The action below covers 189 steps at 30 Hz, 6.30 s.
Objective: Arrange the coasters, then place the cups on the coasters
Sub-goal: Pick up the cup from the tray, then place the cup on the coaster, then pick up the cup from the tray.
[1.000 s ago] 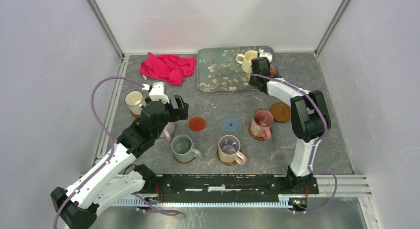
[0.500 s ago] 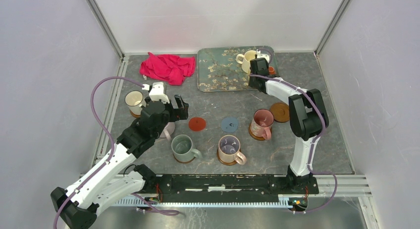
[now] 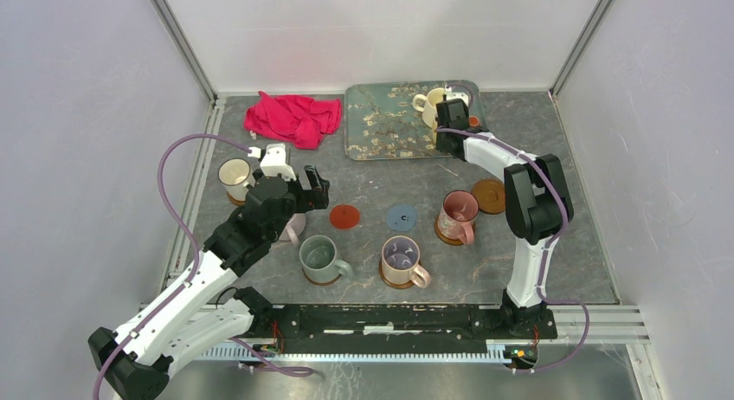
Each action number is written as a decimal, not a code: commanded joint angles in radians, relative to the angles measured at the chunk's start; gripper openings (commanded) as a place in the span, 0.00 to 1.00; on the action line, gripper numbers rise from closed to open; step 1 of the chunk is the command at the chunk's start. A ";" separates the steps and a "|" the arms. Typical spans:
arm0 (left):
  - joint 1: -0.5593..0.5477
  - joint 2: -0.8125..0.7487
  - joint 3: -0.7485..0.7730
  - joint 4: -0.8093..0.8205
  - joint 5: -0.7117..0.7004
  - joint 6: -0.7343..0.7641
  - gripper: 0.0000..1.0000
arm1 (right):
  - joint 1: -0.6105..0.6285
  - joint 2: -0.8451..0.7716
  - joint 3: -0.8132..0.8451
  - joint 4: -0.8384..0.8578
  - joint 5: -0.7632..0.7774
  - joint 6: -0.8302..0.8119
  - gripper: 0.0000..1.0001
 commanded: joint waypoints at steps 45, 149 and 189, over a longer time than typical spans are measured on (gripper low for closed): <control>0.003 -0.008 -0.002 0.028 -0.019 -0.014 1.00 | 0.378 -0.351 -0.230 0.164 -0.407 -0.367 0.00; 0.003 -0.026 -0.010 0.022 -0.051 -0.024 1.00 | 0.623 -0.370 -0.248 0.052 -0.273 -0.409 0.98; 0.003 -0.028 -0.011 0.034 -0.011 -0.024 1.00 | -0.235 -0.136 -0.114 0.406 -0.409 -0.232 0.98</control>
